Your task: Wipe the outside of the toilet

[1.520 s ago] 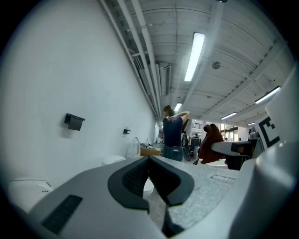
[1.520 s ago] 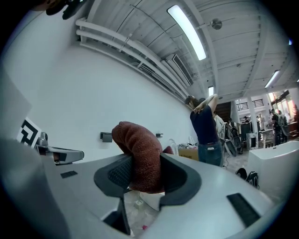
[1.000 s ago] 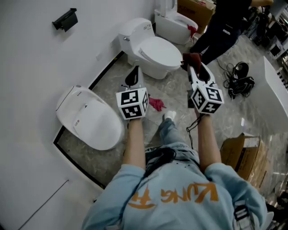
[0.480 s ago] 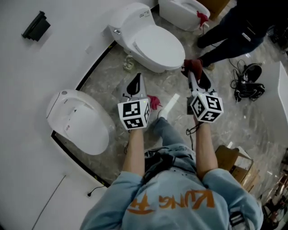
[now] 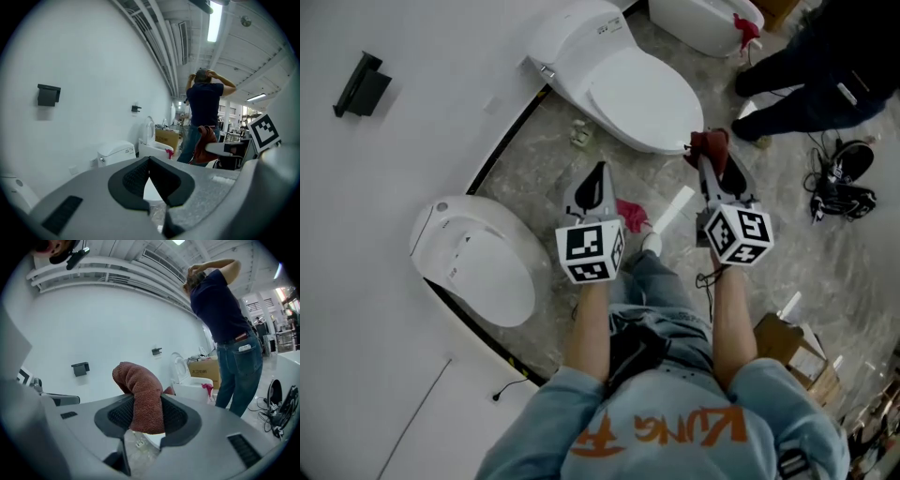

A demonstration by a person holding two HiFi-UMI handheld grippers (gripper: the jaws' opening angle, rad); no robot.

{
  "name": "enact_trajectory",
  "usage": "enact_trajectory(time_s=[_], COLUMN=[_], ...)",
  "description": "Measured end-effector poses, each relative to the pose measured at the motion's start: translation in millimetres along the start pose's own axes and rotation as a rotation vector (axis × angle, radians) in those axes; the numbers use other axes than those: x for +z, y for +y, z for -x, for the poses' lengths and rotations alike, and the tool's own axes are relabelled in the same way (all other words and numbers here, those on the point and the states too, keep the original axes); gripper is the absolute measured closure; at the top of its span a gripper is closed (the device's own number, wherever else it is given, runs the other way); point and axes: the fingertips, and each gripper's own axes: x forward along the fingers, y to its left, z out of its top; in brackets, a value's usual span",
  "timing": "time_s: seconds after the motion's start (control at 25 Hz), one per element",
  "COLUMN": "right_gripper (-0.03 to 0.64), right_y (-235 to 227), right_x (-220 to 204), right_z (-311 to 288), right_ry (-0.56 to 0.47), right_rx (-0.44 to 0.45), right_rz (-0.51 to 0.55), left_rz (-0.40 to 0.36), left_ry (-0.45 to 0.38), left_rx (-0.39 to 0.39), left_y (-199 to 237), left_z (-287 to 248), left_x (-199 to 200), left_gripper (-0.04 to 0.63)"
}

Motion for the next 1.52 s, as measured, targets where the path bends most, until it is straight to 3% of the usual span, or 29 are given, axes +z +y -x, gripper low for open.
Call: enact_trajectory(time_s=[0.48,1.12,1.52], right_gripper=[0.459,0.459,0.460], right_y=[55.8,82.2,81.1], right_x=[-108.2,-260.0,-334.5], right_z=[-82.3,-171.6,-218.8], right_ry=[0.192,0.325,0.369], right_rx=[0.130,0.235,0.228], right_rz=[0.071,0.069,0.055], left_rz=[0.130,0.145,0.151], left_ry=[0.120,0.240,0.334], left_rx=[0.060,0.030,-0.012], left_y=[74.6,128.2,151.3], left_z=[-52.2,-127.9,-164.0], left_x=[-100.7,-231.1,-307.6], left_gripper=[0.597,0.597,0.597])
